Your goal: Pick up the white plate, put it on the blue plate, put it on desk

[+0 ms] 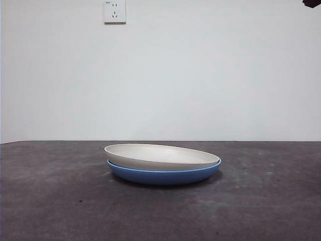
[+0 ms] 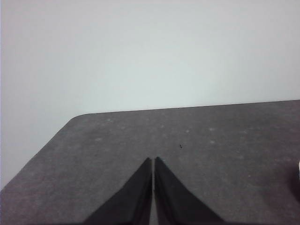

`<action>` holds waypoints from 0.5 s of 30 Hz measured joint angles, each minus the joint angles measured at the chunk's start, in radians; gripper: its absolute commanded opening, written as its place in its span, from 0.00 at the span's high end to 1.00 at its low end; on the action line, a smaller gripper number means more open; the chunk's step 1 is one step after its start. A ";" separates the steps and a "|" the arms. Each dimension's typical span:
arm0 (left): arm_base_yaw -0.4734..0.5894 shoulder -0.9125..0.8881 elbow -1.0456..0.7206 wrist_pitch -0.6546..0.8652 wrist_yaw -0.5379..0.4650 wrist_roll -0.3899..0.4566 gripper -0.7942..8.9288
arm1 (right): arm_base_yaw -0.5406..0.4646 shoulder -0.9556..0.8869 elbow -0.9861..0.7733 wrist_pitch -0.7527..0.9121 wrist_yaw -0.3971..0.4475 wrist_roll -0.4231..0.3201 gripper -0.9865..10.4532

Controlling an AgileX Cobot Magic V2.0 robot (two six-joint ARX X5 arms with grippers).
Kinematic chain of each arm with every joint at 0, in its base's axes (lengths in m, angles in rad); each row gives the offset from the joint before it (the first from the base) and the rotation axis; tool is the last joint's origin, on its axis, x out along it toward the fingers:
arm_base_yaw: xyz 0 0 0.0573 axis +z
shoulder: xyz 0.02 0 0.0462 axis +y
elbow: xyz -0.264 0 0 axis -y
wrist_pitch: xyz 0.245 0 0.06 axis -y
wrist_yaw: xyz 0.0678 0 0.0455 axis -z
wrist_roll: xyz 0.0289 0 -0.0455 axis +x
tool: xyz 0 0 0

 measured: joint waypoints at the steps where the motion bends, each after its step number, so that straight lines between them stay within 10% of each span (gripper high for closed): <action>1: 0.000 -0.010 0.000 -0.023 -0.001 -0.001 0.91 | 0.000 0.000 0.000 0.000 0.000 0.000 0.91; 15: 0.000 -0.075 0.000 -0.309 -0.002 -0.001 0.91 | 0.000 0.000 0.000 0.000 0.000 0.000 0.91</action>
